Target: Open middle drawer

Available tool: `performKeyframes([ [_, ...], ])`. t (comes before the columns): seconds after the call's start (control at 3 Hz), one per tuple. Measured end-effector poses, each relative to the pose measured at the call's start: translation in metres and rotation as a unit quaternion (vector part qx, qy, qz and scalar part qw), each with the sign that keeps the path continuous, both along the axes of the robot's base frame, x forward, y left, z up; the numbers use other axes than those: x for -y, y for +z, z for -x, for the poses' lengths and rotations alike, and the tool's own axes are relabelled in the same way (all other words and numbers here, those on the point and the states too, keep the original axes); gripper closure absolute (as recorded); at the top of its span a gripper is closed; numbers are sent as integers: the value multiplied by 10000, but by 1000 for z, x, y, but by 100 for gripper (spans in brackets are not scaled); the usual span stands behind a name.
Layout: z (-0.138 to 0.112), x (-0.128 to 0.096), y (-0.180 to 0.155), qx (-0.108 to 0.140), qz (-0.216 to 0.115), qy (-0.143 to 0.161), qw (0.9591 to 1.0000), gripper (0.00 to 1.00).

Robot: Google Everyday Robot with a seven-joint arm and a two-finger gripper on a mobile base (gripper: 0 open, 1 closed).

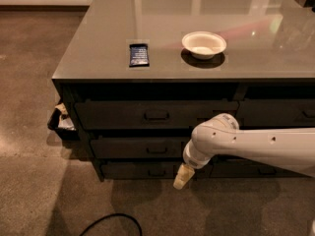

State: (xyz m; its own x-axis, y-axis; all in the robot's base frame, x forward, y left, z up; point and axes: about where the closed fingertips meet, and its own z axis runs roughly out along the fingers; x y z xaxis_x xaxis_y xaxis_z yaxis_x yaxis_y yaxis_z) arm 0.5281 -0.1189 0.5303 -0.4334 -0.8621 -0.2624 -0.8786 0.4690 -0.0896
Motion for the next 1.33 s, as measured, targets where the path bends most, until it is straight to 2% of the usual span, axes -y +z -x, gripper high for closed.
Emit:
performKeyframes([
  [0.33, -17, -12, -20, -14, -192, -422, 9989, 0],
  [0.67, -17, -12, -20, -14, -192, -422, 9989, 0],
  [1.0, -30, -9, -33, -5, -217, -451, 9987, 0],
  [1.33, -44, -5, -41, 147, -300, -476, 9983, 0],
])
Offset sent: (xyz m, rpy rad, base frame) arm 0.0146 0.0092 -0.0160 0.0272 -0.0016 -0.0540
